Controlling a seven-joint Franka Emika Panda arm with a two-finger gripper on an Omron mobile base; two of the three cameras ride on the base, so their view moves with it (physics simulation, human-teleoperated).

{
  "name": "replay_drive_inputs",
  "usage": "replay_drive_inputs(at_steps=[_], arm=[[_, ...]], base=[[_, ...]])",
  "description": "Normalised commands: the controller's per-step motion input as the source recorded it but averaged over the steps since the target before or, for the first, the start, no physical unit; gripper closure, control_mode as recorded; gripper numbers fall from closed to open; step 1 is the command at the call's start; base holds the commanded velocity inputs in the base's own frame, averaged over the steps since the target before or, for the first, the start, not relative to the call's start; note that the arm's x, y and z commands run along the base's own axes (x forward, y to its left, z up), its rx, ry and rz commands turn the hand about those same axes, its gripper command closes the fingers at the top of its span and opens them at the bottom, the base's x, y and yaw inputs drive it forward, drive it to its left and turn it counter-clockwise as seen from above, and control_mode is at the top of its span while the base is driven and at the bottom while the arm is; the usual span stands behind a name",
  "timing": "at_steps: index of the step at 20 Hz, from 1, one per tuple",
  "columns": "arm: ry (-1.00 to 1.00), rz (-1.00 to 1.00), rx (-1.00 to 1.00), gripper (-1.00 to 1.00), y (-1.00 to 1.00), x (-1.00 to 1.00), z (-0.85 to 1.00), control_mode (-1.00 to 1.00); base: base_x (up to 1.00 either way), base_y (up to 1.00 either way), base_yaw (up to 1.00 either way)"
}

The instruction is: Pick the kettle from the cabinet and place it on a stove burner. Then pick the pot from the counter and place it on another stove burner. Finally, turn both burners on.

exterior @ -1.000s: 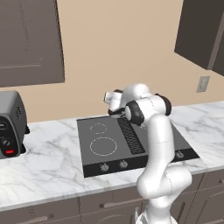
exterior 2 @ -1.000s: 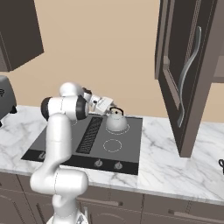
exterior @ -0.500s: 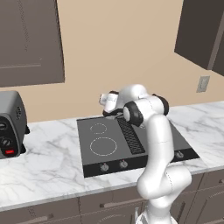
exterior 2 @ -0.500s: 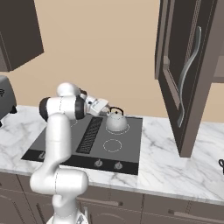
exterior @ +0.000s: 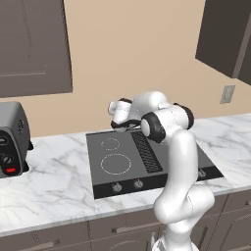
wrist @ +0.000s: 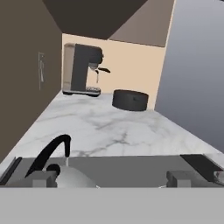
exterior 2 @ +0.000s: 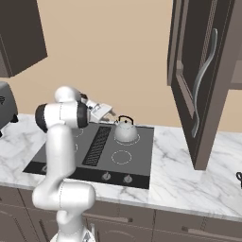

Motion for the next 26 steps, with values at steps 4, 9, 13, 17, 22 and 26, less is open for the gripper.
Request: replay_drive_inputs(at_steps=[4,9,13,17,22,26], arm=[[-0.18,0.0,0.0,-1.0,0.06,-0.56,0.45,-1.0],[-0.2,0.0,0.0,-1.0,0.11,-0.56,0.57,-1.0],[-0.17,0.0,0.0,-1.0,0.16,-0.61,0.42,-1.0],[-0.08,0.0,0.04,-1.0,0.12,-0.61,0.34,-1.0],[-0.03,0.0,0.13,-1.0,0.02,-0.59,0.28,-1.0],[0.0,0.0,0.16,-1.0,0.0,-0.53,0.19,-1.0]], base=[[0.0,0.0,0.0],[0.0,0.0,0.0],[0.0,0.0,0.0],[0.0,0.0,0.0],[0.0,0.0,0.0],[0.0,0.0,0.0]])
